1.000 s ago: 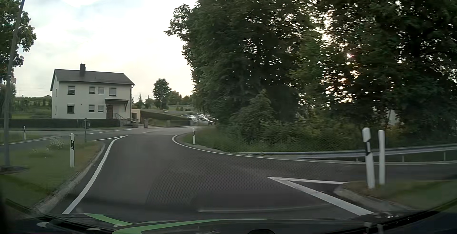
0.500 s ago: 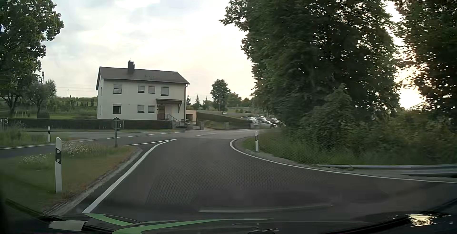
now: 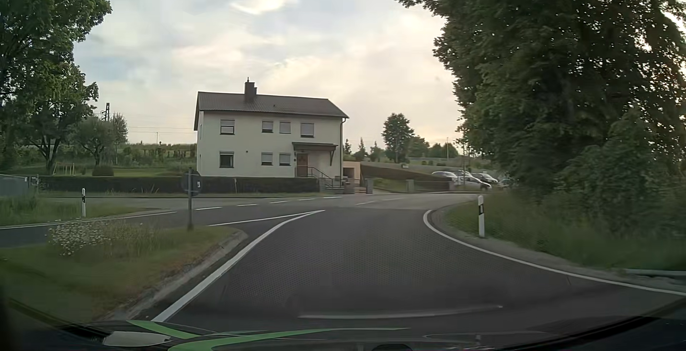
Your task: Follow the waypoints while adhering to traffic rules and regulations
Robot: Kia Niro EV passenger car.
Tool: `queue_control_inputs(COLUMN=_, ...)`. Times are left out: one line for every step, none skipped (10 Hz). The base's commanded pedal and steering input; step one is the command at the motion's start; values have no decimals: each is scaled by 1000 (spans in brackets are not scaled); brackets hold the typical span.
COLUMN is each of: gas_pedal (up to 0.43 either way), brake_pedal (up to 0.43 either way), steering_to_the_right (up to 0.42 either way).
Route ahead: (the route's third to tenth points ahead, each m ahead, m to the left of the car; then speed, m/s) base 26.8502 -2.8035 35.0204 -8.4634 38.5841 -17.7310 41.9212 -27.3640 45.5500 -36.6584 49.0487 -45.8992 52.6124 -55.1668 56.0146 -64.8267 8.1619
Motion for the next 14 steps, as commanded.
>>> queue_control_inputs(gas_pedal=150, brake_pedal=0, steering_to_the_right=-99)
queue_control_inputs(gas_pedal=138, brake_pedal=0, steering_to_the_right=-79)
queue_control_inputs(gas_pedal=138, brake_pedal=0, steering_to_the_right=-57)
queue_control_inputs(gas_pedal=138, brake_pedal=0, steering_to_the_right=-35)
queue_control_inputs(gas_pedal=138, brake_pedal=0, steering_to_the_right=-12)
queue_control_inputs(gas_pedal=138, brake_pedal=0, steering_to_the_right=11)
queue_control_inputs(gas_pedal=130, brake_pedal=0, steering_to_the_right=34)
queue_control_inputs(gas_pedal=130, brake_pedal=0, steering_to_the_right=51)
queue_control_inputs(gas_pedal=130, brake_pedal=0, steering_to_the_right=66)
queue_control_inputs(gas_pedal=130, brake_pedal=0, steering_to_the_right=84)
queue_control_inputs(gas_pedal=130, brake_pedal=0, steering_to_the_right=94)
queue_control_inputs(gas_pedal=130, brake_pedal=0, steering_to_the_right=105)
queue_control_inputs(gas_pedal=138, brake_pedal=0, steering_to_the_right=114)
queue_control_inputs(gas_pedal=138, brake_pedal=0, steering_to_the_right=121)
